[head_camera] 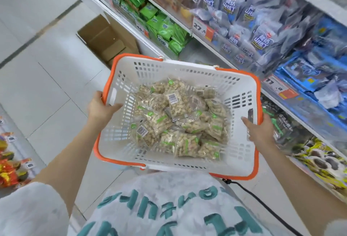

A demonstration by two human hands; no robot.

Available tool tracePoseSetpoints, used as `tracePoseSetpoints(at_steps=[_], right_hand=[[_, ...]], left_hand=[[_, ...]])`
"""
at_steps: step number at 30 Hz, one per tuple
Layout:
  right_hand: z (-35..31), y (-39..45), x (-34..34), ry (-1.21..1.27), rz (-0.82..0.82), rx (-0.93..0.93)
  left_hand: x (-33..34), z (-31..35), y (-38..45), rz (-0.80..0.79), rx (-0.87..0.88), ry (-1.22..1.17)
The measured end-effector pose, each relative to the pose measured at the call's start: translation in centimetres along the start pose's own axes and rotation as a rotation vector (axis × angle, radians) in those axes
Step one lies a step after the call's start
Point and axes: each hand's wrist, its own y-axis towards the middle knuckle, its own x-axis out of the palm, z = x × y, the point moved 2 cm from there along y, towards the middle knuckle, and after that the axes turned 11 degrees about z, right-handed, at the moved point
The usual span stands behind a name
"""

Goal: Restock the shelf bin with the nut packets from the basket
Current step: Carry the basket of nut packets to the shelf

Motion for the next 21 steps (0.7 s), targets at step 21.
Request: tracePoseSetpoints(at_steps=[21], right_hand=[[-1.2,0.9,2.5,0.038,0.100,0.261]], left_hand=[[4.7,11.2,9.7,-0.197,0.206,0.301]])
